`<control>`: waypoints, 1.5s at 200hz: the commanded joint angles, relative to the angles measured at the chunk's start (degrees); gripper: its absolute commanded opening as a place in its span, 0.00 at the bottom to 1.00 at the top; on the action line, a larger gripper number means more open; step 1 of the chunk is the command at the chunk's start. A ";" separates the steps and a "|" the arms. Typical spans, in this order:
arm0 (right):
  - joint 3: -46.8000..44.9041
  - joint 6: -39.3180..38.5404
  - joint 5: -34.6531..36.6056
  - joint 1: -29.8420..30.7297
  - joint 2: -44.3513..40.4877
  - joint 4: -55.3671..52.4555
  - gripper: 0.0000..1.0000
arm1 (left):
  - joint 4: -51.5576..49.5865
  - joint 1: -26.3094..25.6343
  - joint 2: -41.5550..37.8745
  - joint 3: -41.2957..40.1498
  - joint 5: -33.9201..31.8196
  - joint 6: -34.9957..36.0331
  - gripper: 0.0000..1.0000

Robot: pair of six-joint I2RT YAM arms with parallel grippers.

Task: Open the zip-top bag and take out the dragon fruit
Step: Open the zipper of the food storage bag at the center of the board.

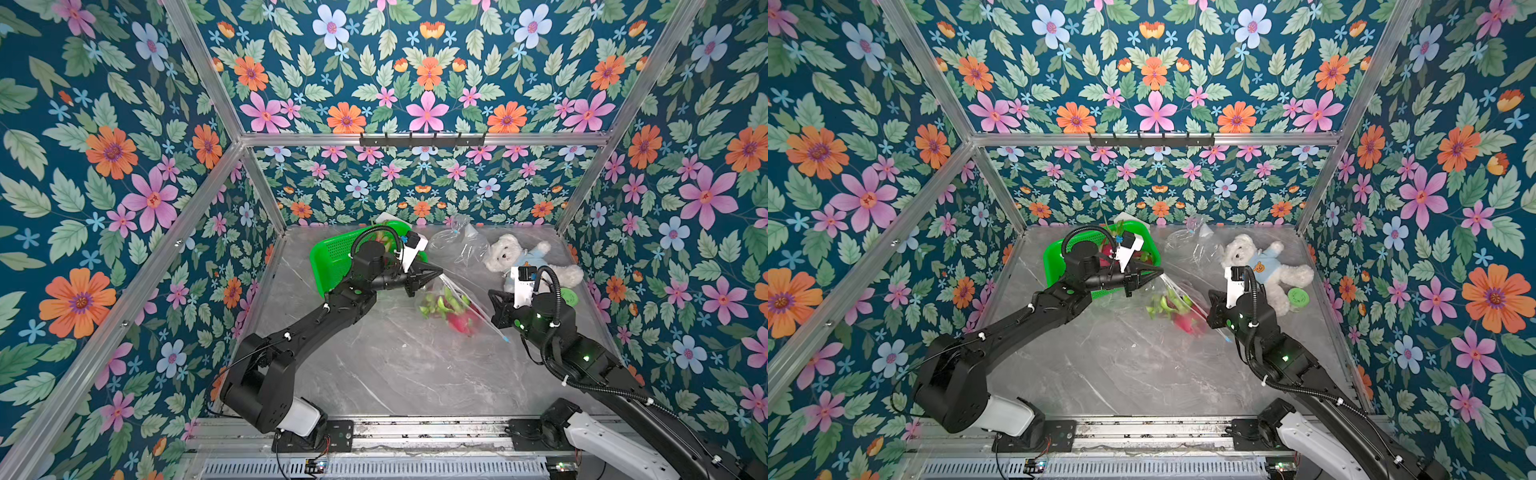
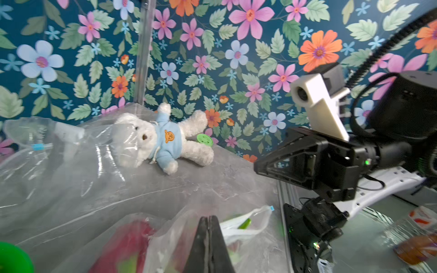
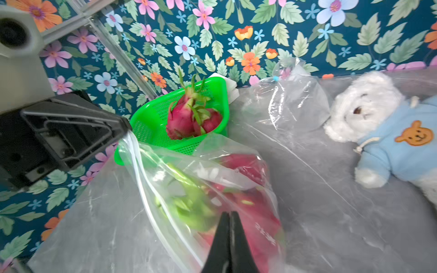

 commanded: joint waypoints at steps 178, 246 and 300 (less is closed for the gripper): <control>3.56 2.29 -30.51 0.10 13.08 4.85 0.00 | 1.54 -0.62 0.15 0.02 0.57 -0.17 0.00; 2.19 3.89 -23.12 0.63 16.33 3.06 0.00 | 1.90 -0.67 0.45 -0.07 0.83 -0.54 0.00; 2.34 2.20 -20.58 2.35 20.37 4.24 0.13 | 1.98 -0.66 0.34 -0.34 0.86 -0.78 0.00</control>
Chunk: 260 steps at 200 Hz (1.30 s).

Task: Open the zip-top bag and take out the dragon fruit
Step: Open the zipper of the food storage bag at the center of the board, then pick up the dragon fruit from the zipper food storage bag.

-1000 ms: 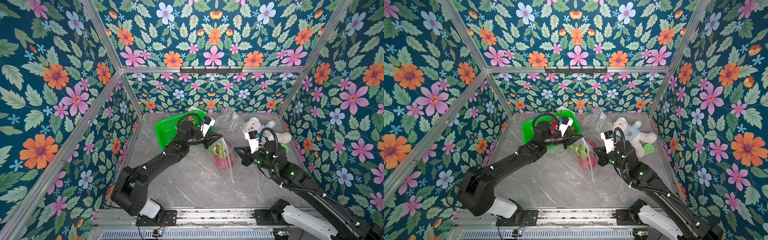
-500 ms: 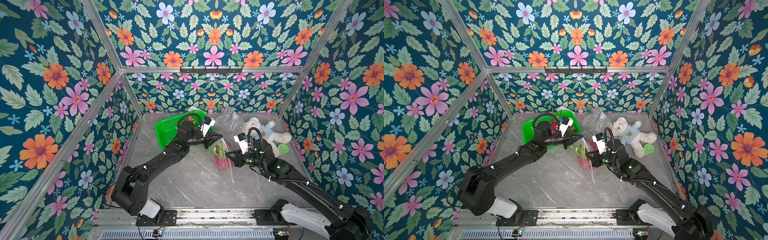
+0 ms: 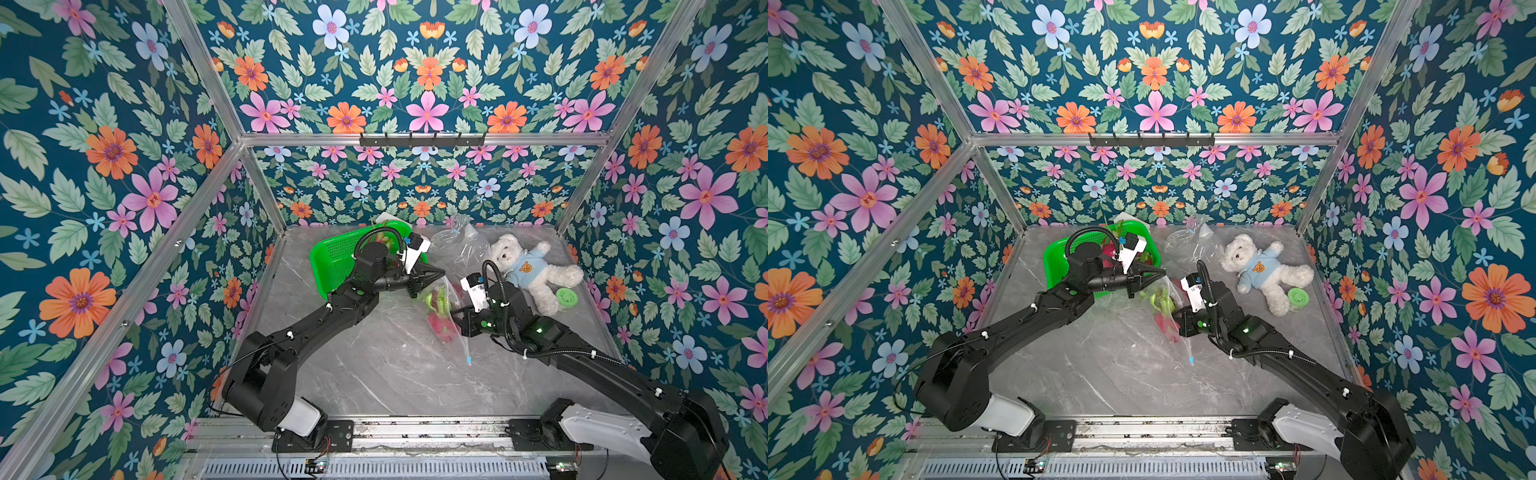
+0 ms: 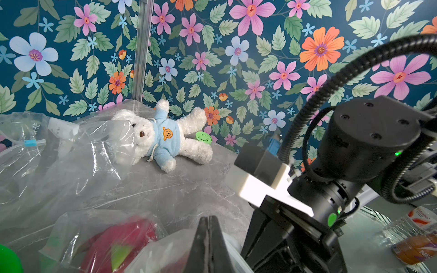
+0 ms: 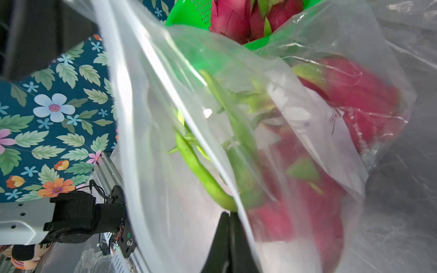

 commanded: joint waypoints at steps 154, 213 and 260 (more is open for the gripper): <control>8.51 -18.92 13.22 3.40 16.36 5.83 0.55 | 4.19 -0.48 0.84 -0.18 2.06 -2.45 0.00; 7.34 -17.20 13.60 3.35 15.76 7.12 0.20 | 2.50 -0.48 0.50 -0.45 0.74 -0.77 0.00; 3.83 -14.79 14.28 3.35 6.63 7.27 0.05 | -0.50 -0.29 0.78 0.18 -2.58 2.03 0.00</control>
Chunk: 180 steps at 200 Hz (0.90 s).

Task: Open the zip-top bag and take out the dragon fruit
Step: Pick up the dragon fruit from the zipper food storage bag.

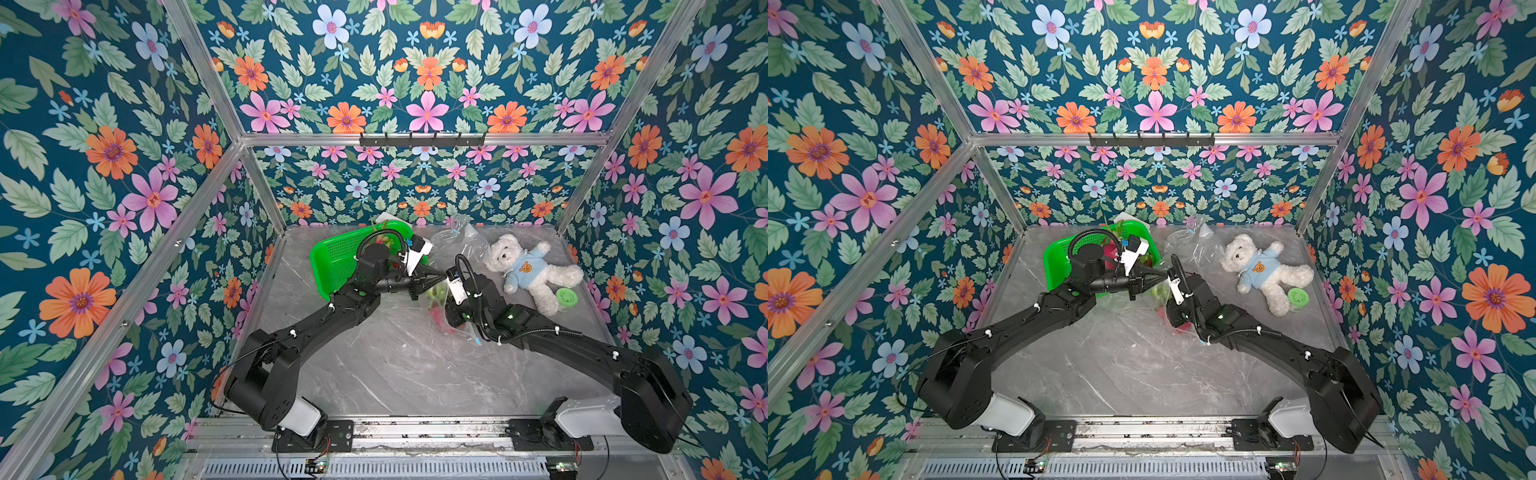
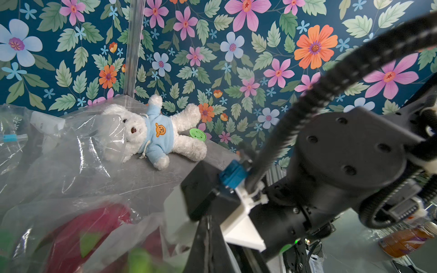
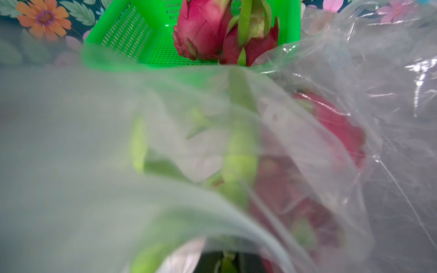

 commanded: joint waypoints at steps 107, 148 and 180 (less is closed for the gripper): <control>-11.62 7.83 0.77 -1.79 -23.02 1.14 0.00 | -4.36 2.07 2.12 1.54 -8.32 2.84 0.00; -11.36 8.58 -0.26 -2.52 -21.52 2.76 0.00 | -4.42 2.05 3.35 3.12 -3.74 0.52 0.36; -10.06 8.36 -1.09 -3.06 -20.18 3.78 0.00 | -3.48 2.05 2.41 1.68 -2.11 -1.55 0.90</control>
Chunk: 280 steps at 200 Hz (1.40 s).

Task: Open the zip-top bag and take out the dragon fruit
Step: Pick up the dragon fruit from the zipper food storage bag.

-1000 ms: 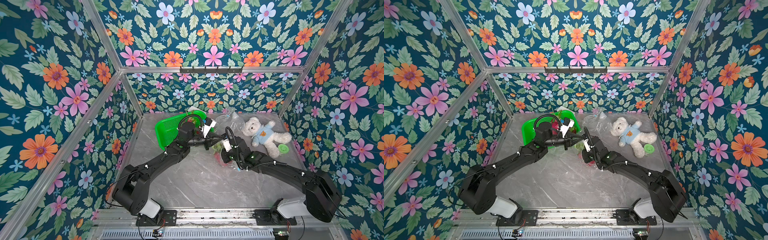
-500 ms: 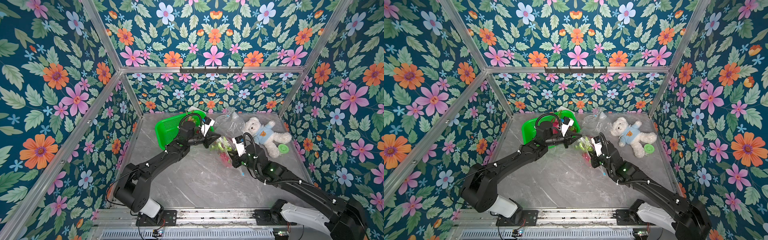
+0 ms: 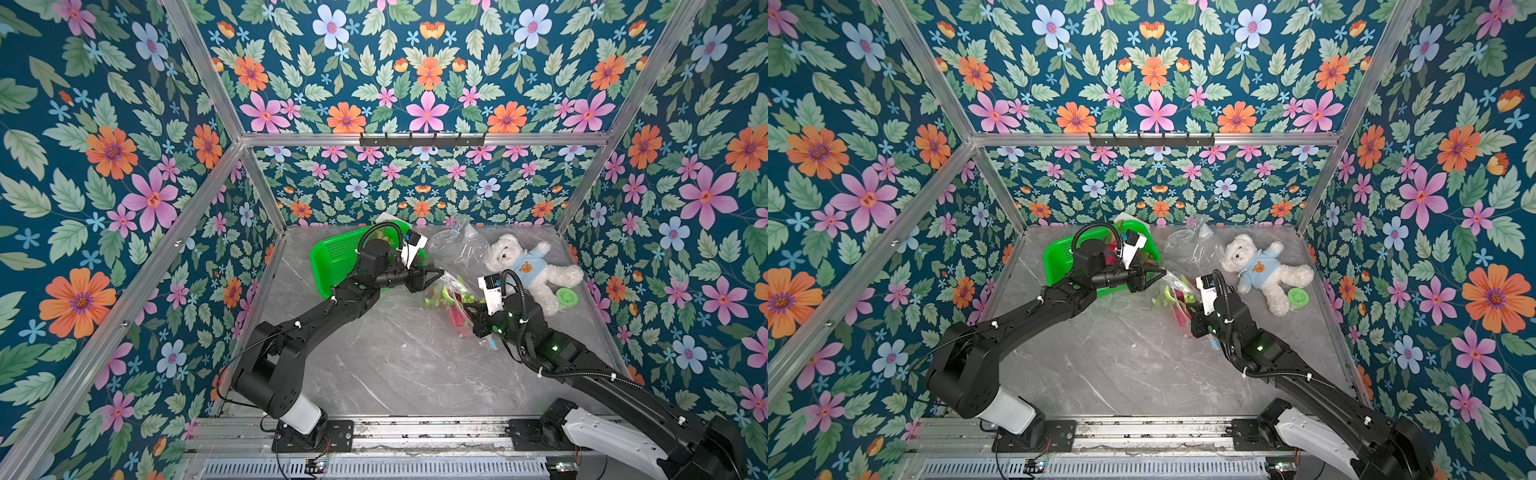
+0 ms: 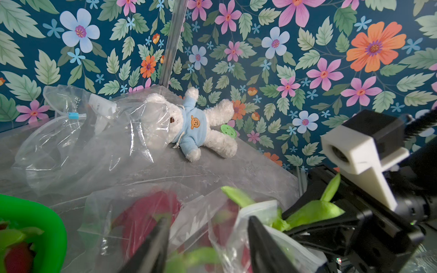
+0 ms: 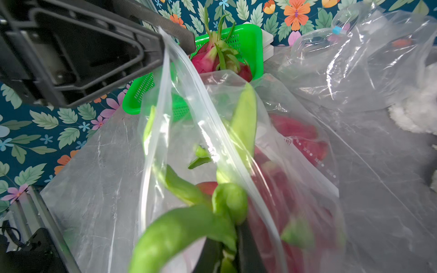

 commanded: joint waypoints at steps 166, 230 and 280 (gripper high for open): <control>0.20 1.35 -2.98 -5.54 -1.03 3.73 0.00 | 12.91 -2.78 7.89 0.09 14.43 -10.88 0.64; 0.96 0.84 -3.99 -5.84 -1.17 3.64 0.00 | 11.97 -2.73 8.94 1.57 13.37 -10.10 0.00; 0.16 0.83 -6.01 -5.81 -6.32 3.35 0.00 | 4.29 -2.51 11.40 6.14 10.38 -5.27 0.00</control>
